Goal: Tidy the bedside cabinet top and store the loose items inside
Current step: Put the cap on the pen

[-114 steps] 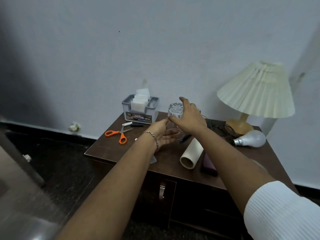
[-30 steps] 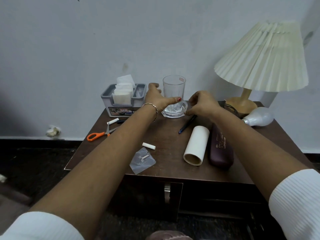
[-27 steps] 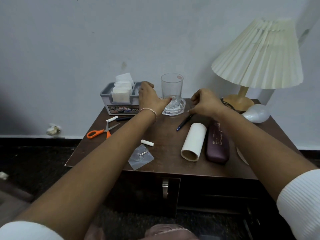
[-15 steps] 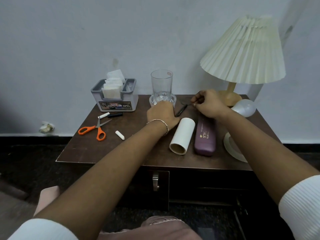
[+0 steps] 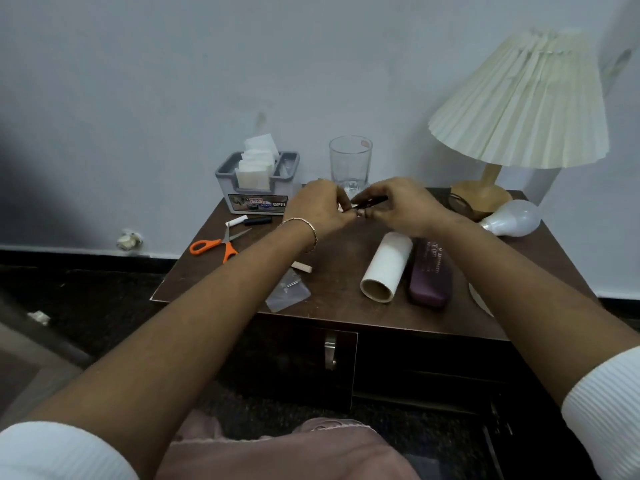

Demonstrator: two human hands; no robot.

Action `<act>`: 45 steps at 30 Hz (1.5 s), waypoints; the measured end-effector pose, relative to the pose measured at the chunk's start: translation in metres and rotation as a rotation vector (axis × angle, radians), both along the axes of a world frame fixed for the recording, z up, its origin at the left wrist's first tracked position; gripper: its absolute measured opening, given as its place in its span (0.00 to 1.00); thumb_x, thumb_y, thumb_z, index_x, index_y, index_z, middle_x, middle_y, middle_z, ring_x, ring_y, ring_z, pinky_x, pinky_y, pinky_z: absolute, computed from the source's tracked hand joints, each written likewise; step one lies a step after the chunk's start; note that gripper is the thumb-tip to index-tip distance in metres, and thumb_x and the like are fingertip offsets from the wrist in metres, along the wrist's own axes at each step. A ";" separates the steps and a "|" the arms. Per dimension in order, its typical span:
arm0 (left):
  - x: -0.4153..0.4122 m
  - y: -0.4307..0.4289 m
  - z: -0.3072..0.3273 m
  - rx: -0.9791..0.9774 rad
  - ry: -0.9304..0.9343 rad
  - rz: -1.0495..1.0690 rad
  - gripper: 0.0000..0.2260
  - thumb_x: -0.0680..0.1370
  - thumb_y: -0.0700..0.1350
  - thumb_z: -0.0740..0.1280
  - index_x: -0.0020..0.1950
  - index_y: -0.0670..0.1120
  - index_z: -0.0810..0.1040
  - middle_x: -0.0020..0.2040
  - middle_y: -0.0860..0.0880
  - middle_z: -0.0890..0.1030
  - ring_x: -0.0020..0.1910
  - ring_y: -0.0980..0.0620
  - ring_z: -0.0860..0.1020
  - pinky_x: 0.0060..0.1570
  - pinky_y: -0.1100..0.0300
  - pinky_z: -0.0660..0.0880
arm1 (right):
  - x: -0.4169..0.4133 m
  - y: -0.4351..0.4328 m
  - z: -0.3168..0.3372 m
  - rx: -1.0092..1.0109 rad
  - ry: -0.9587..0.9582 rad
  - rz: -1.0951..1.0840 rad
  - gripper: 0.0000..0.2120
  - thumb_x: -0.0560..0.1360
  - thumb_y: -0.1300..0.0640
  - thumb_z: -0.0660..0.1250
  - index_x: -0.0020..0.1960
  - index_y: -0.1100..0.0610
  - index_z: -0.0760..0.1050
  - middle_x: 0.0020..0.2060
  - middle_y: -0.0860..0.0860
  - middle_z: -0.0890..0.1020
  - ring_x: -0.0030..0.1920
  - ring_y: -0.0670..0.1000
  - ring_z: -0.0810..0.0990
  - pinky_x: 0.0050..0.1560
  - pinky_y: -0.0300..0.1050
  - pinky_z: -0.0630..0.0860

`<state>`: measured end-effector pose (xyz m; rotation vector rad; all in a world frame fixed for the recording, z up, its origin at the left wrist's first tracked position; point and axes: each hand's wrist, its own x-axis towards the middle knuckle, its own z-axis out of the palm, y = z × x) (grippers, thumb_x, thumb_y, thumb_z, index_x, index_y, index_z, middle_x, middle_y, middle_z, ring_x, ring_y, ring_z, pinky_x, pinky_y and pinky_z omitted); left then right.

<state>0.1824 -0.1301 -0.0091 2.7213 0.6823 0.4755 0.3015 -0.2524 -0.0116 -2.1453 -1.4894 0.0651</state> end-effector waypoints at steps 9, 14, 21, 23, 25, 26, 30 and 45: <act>-0.057 0.051 0.022 -0.121 0.011 0.063 0.12 0.69 0.53 0.74 0.48 0.49 0.82 0.33 0.57 0.74 0.37 0.56 0.74 0.38 0.63 0.68 | -0.029 0.044 0.001 0.026 -0.005 0.081 0.10 0.77 0.57 0.67 0.57 0.57 0.80 0.51 0.52 0.83 0.49 0.51 0.79 0.50 0.46 0.75; -0.081 0.083 0.009 0.103 0.159 0.315 0.08 0.73 0.48 0.71 0.52 0.53 0.81 0.54 0.50 0.80 0.54 0.48 0.77 0.47 0.57 0.73 | -0.035 0.054 -0.005 0.036 0.007 0.028 0.10 0.78 0.57 0.65 0.56 0.58 0.78 0.49 0.53 0.82 0.50 0.54 0.78 0.51 0.49 0.75; -0.074 0.090 -0.021 0.269 0.320 0.301 0.14 0.75 0.50 0.69 0.60 0.48 0.79 0.59 0.44 0.78 0.58 0.43 0.77 0.51 0.53 0.75 | -0.040 0.055 -0.015 -0.002 0.010 0.036 0.07 0.78 0.58 0.64 0.54 0.58 0.77 0.48 0.52 0.82 0.50 0.52 0.78 0.49 0.44 0.71; -0.071 0.089 -0.027 0.354 0.345 0.305 0.14 0.76 0.49 0.67 0.60 0.46 0.78 0.59 0.43 0.78 0.57 0.42 0.77 0.50 0.52 0.75 | -0.041 0.052 -0.015 0.006 0.017 0.033 0.07 0.78 0.59 0.65 0.54 0.58 0.77 0.49 0.53 0.81 0.50 0.51 0.77 0.50 0.44 0.72; -0.068 0.088 -0.030 0.390 0.329 0.301 0.13 0.77 0.47 0.67 0.60 0.45 0.77 0.59 0.43 0.78 0.57 0.42 0.77 0.50 0.51 0.75 | -0.040 0.049 -0.016 0.007 0.023 0.026 0.08 0.78 0.59 0.65 0.56 0.58 0.78 0.50 0.53 0.82 0.49 0.50 0.77 0.50 0.43 0.72; -0.067 0.088 -0.031 0.387 0.311 0.295 0.12 0.77 0.46 0.66 0.59 0.45 0.77 0.58 0.43 0.78 0.57 0.42 0.77 0.50 0.51 0.75 | -0.040 0.046 -0.016 0.003 0.021 0.018 0.08 0.78 0.58 0.65 0.56 0.58 0.78 0.50 0.53 0.82 0.49 0.50 0.78 0.49 0.42 0.71; -0.063 0.087 -0.029 0.348 0.262 0.278 0.12 0.76 0.45 0.67 0.59 0.45 0.76 0.58 0.43 0.77 0.56 0.41 0.77 0.49 0.51 0.75 | -0.039 0.035 -0.016 -0.019 0.007 -0.015 0.10 0.78 0.57 0.65 0.58 0.57 0.78 0.54 0.52 0.81 0.52 0.49 0.77 0.49 0.39 0.67; -0.067 0.089 -0.030 0.320 0.295 0.040 0.14 0.78 0.48 0.65 0.61 0.46 0.74 0.60 0.44 0.75 0.57 0.43 0.76 0.53 0.49 0.75 | -0.043 0.026 -0.014 -0.047 -0.009 -0.059 0.12 0.78 0.56 0.65 0.60 0.56 0.78 0.56 0.52 0.82 0.55 0.51 0.79 0.52 0.39 0.70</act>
